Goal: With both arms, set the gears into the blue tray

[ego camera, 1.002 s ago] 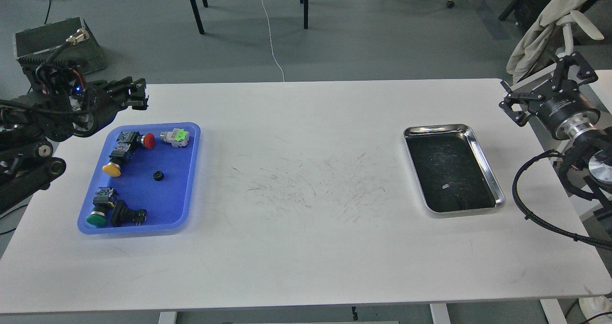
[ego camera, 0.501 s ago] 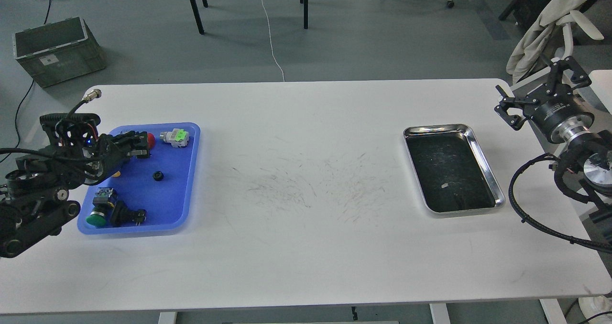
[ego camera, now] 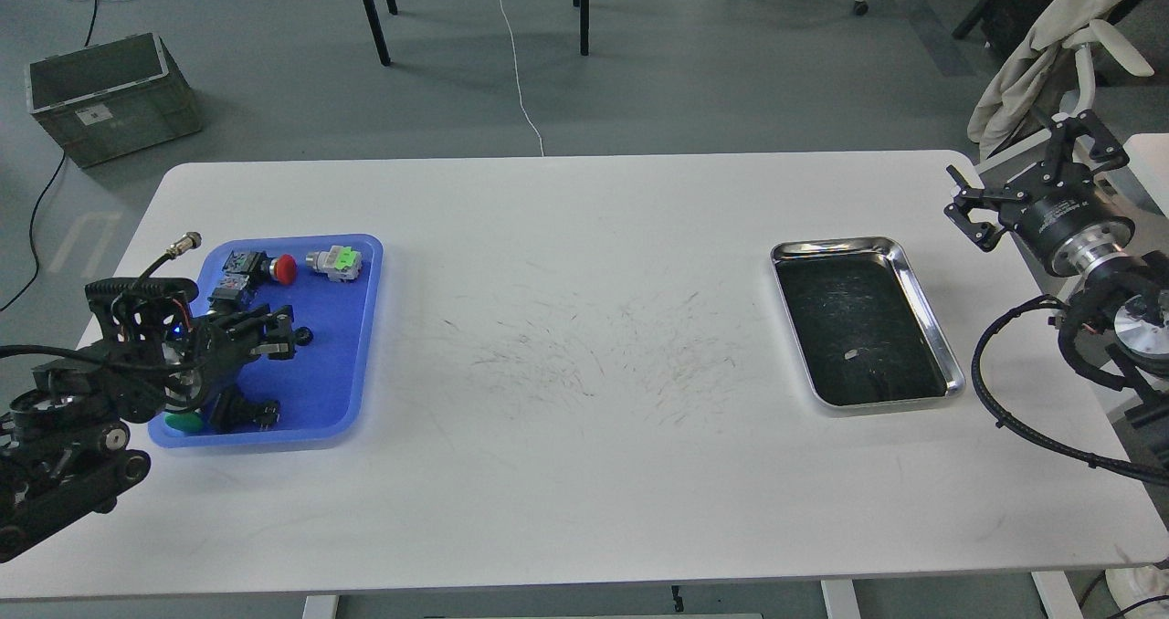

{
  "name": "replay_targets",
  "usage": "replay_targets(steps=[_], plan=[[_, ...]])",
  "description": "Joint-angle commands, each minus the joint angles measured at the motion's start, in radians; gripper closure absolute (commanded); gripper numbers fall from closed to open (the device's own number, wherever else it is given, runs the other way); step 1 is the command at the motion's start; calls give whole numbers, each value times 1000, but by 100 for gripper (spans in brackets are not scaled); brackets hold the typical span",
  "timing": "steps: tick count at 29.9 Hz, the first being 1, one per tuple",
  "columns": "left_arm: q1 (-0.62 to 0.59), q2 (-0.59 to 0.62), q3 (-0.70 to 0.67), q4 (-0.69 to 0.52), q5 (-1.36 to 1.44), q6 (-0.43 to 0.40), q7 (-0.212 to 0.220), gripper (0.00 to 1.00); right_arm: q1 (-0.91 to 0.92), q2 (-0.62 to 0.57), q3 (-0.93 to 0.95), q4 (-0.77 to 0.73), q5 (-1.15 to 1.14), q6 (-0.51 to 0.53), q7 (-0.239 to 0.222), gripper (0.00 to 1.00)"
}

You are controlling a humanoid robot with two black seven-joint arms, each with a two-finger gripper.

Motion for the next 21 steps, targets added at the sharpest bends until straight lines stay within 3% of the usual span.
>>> replay_targets(steps=[1, 13, 17, 18, 20, 21], plan=[[26, 13, 1, -28, 29, 3, 3, 93, -1, 0, 1, 1, 0, 0, 0, 2], [80, 12, -2, -29, 59, 12, 2, 90, -3, 0, -1, 0, 0, 3, 0, 2], [81, 12, -5, -29, 59, 32, 2, 62, -5, 0, -1, 0, 0, 5, 0, 2], [81, 12, -5, -29, 57, 41, 0, 48, -5, 0, -1, 0, 0, 5, 0, 2], [81, 12, -7, -29, 54, 58, -6, 6, -5, 0, -2, 0, 0, 5, 0, 2], [81, 13, -8, -29, 53, 67, -8, 2, -5, 0, -2, 0, 0, 5, 0, 2]])
